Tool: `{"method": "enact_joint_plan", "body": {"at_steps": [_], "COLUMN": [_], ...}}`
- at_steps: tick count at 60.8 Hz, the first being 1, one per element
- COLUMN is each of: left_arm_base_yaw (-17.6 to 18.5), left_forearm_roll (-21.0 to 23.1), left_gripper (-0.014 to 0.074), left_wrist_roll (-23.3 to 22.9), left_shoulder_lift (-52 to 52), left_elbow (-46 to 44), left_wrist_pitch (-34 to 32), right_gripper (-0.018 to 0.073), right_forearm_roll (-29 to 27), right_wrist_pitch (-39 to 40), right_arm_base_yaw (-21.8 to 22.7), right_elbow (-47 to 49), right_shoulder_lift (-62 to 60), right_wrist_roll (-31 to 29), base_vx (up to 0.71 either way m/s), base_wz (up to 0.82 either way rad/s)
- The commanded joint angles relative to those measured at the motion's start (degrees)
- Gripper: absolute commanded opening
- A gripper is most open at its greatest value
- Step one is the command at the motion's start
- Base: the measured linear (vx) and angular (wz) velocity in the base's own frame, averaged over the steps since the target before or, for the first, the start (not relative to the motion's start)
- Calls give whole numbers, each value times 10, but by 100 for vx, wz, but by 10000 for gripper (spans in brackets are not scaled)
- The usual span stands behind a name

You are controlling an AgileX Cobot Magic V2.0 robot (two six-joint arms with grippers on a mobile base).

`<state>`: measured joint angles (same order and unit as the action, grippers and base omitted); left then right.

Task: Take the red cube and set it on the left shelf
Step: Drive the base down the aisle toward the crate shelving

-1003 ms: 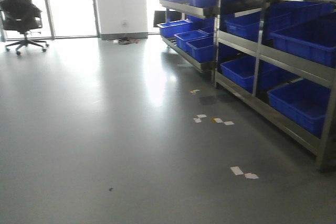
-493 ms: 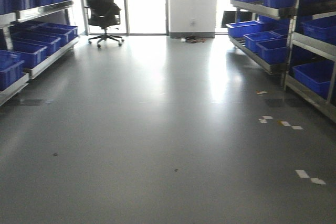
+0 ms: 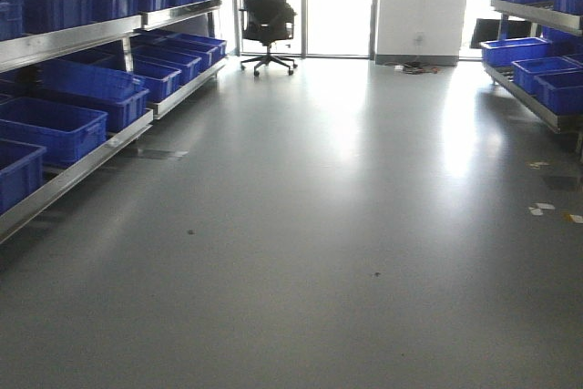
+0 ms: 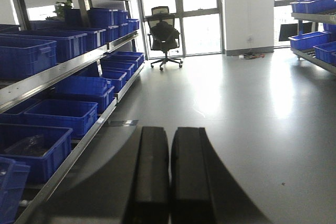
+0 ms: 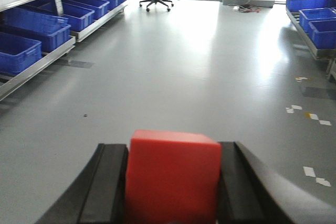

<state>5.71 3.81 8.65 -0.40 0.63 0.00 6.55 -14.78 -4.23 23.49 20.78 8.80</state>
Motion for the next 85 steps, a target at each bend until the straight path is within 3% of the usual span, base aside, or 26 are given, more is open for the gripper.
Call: {"method": "enact_joint_plan", "body": {"at_steps": [1,42,85], "left_arm_base_yaw": [2,2,2], "left_forearm_roll": [0,0,0], "left_gripper": [106,106,106], "left_wrist_roll": [1,1,1], "left_shoulder_lift": [5,5,5], "left_elbow": [13,13,13], "left_wrist_pitch": [-48,-48,-48], "right_gripper": [67,67,67], "right_forearm_roll": [6,6,6], "right_wrist_pitch": [51,51,51], "right_arm_base_yaw": [3,3,3], "right_elbow": [17,17,17], "right_shoulder_lift": [2,2,2], "right_wrist_roll": [-1,-1,-1], "base_vx": [-31,-18,22], "base_wz": [24,19,-12]}}
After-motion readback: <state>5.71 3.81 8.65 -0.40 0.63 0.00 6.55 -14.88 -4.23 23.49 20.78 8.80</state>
